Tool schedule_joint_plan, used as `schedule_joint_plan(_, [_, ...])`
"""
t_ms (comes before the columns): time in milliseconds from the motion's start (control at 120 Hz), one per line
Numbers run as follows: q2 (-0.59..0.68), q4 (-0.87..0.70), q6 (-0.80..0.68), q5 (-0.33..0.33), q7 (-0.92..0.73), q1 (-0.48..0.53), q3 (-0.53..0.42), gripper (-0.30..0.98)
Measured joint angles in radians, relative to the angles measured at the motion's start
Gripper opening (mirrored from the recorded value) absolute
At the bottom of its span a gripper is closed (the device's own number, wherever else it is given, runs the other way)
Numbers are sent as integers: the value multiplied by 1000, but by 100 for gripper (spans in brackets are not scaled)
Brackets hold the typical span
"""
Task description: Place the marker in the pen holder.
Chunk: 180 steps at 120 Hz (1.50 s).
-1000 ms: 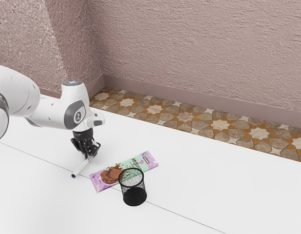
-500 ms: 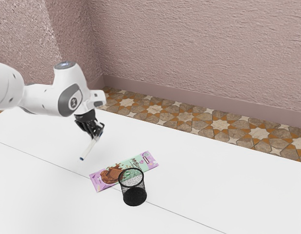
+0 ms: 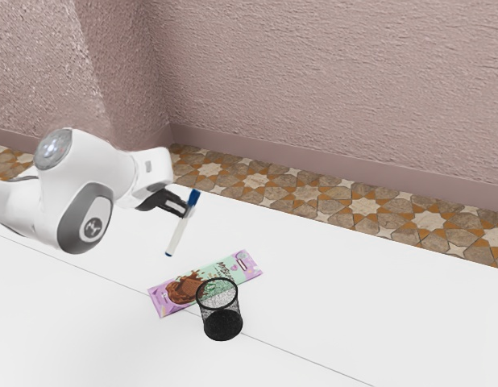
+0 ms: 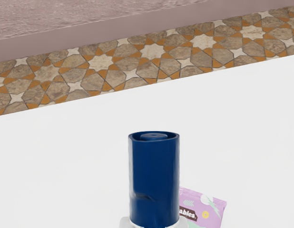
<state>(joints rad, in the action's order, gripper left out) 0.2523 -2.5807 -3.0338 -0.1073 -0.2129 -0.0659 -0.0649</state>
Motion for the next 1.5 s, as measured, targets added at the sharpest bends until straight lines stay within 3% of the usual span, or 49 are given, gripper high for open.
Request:
schedule_joint_plan(292, [-11,-72,-215,-98,-28,-1,-156,-9])
schedule_joint_plan(658, [-51,-104,-291,-166,-51,0,-237,-9])
schedule_joint_plan(967, [-126,-111,-305,-194,-62,0,-244,-8])
schedule_joint_plan(1142, [-145,-110,-300,-205,-56,0,-243,30])
schedule_joint_plan(1267, [-146,-107,-295,-207,-52,0,-243,47])
schedule_joint_plan(1367, [-146,18,-129,-206,-50,-8,-194,55])
schedule_joint_plan(1500, [-192,419,373,-123,-41,-7,9,61])
